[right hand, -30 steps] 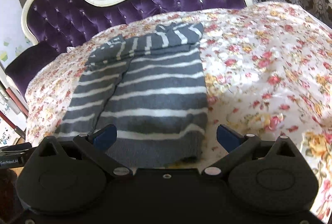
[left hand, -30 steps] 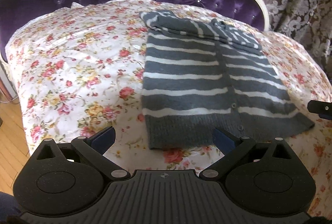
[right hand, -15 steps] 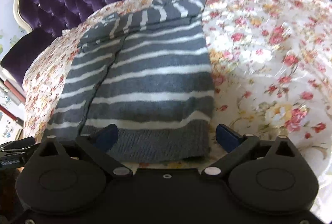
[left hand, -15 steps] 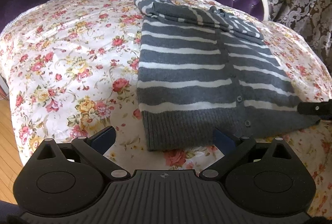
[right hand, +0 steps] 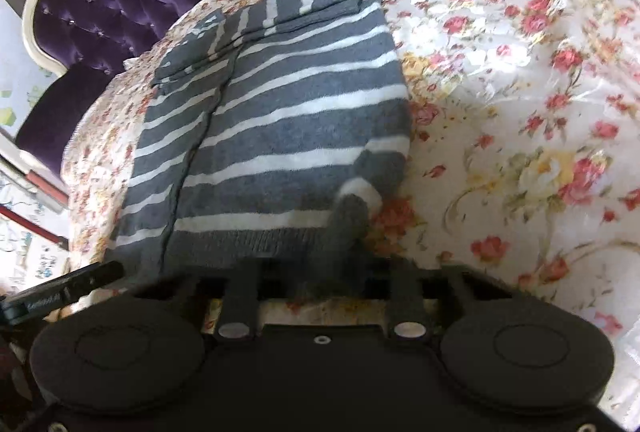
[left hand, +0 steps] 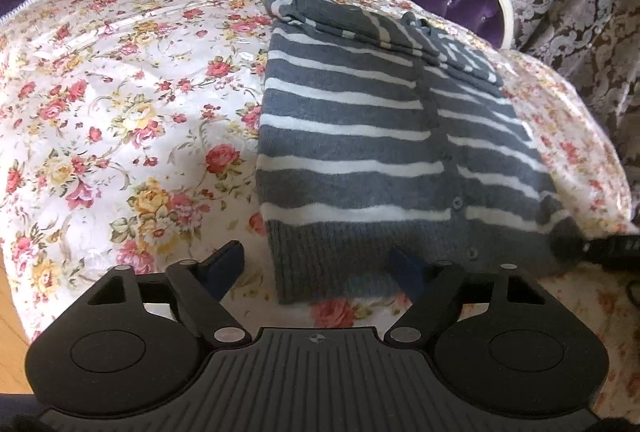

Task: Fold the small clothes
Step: 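Close both grippers on the ribbed hem of the cardigan, then lift the hem with both grippers and fold it toward the collar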

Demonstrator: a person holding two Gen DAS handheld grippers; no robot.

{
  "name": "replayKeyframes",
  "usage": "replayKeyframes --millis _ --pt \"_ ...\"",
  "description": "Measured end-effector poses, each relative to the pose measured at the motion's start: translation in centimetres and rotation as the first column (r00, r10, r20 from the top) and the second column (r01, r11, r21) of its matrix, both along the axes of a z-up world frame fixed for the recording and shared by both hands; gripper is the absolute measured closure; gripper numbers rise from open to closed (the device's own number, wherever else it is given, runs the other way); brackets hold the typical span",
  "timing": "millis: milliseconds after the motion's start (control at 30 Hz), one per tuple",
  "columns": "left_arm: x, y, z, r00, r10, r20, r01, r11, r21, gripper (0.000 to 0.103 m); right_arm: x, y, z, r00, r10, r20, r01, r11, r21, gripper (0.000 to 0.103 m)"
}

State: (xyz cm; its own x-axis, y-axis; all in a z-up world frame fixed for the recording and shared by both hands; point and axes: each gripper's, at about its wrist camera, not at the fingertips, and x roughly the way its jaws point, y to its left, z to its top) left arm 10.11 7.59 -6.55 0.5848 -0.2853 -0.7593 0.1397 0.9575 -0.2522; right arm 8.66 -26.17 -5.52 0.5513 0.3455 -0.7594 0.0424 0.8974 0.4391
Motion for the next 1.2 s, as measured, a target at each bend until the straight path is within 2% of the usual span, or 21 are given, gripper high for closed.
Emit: replayKeyframes --millis 67,133,300,367,433,467,667,833,967,1200 --pt "0.2 0.1 0.1 1.000 0.003 0.001 -0.003 1.000 -0.026 0.040 -0.3 0.0 0.1 1.000 0.003 0.015 -0.003 1.000 0.001 0.084" --pt "0.4 0.3 0.1 1.000 0.014 -0.002 -0.014 0.999 -0.045 0.047 -0.4 -0.2 0.3 1.000 0.003 0.030 -0.003 1.000 0.015 0.084" --pt "0.6 0.7 0.2 0.999 0.044 -0.012 -0.045 0.998 -0.050 0.068 -0.7 -0.4 0.7 0.999 -0.004 0.053 0.003 1.000 0.025 0.085" --pt "0.4 1.0 0.2 0.999 0.052 -0.016 -0.053 0.996 -0.068 0.086 -0.8 -0.6 0.8 0.998 -0.008 0.059 0.007 1.000 0.029 0.085" --pt "0.2 1.2 0.2 0.998 0.055 -0.011 -0.056 0.995 -0.086 0.091 -1.0 -0.9 0.9 0.998 -0.015 0.066 0.013 0.999 0.032 0.085" --pt "0.1 1.2 0.2 0.998 0.058 -0.005 -0.058 0.994 -0.090 0.099 -1.1 -1.0 1.0 0.997 -0.019 0.070 0.017 0.999 0.035 0.085" --pt "-0.5 2.1 1.3 0.993 0.102 0.061 -0.092 0.983 -0.157 0.099 -1.6 -1.2 1.8 0.994 -0.028 0.109 0.022 0.998 0.054 0.085" --pt "0.1 2.6 3.1 0.987 0.125 0.102 -0.103 0.975 -0.195 0.099 -1.1 -1.2 3.5 0.984 -0.031 0.175 0.020 0.998 0.065 0.085" --pt "1.6 2.6 5.2 0.979 0.125 0.159 -0.089 0.972 -0.216 0.099 0.3 -1.3 5.3 0.970 -0.032 0.242 0.017 0.998 0.061 0.086" --pt "6.4 2.5 8.8 0.960 0.115 0.254 -0.053 0.969 -0.239 0.099 5.2 -2.1 8.3 0.934 -0.043 0.354 0.021 0.998 0.065 0.086"
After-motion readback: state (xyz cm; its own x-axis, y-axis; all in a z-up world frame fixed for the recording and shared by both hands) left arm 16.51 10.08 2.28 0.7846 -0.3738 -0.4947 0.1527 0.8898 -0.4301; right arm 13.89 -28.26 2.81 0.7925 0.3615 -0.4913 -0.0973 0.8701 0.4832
